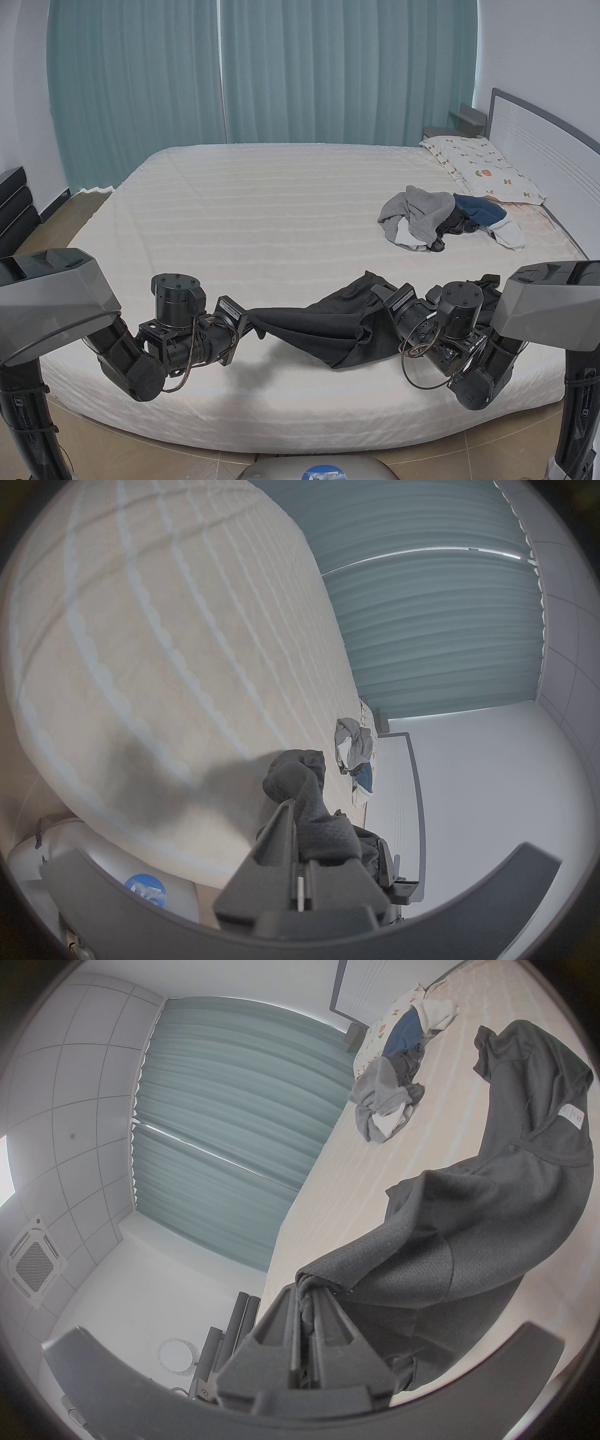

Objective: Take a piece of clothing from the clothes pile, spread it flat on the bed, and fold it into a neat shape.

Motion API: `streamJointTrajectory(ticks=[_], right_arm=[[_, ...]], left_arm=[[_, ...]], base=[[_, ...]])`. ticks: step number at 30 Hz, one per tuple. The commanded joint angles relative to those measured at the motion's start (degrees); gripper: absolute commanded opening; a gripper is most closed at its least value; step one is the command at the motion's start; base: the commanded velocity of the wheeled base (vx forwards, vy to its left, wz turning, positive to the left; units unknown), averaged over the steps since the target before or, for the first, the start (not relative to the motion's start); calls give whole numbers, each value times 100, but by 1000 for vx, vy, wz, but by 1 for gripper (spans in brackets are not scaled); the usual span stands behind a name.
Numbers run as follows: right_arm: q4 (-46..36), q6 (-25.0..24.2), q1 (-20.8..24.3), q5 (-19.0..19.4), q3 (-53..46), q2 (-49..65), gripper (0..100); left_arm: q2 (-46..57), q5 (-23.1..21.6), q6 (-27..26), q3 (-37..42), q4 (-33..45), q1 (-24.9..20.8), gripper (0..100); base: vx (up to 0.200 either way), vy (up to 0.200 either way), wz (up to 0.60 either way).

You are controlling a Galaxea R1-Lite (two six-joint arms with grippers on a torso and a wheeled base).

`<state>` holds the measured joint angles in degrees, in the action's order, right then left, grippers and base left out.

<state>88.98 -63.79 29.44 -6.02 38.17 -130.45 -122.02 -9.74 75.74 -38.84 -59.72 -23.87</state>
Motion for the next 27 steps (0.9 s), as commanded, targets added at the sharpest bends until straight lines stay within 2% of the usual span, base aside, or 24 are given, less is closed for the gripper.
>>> streamJointTrajectory(ticks=[1,6,23,25,27], right_arm=[[93,7,9,5,-2,2,0],[93,7,9,22,-11,37,0],[93,51,18,40,-38,204,0],[76,165,53,57,-73,468,0],[-21,543,79,101,-108,714,0]], left_arm=[[2,-2,2,-1,-4,-4,0],[38,-2,2,-10,-4,-4,0],[73,25,-42,-18,-13,-30,0],[284,25,-42,-27,4,-30,0],[451,42,-68,-106,57,-56,0]], base=[[0,200,0],[0,200,0],[0,0,0],[0,0,0],[0,0,0]])
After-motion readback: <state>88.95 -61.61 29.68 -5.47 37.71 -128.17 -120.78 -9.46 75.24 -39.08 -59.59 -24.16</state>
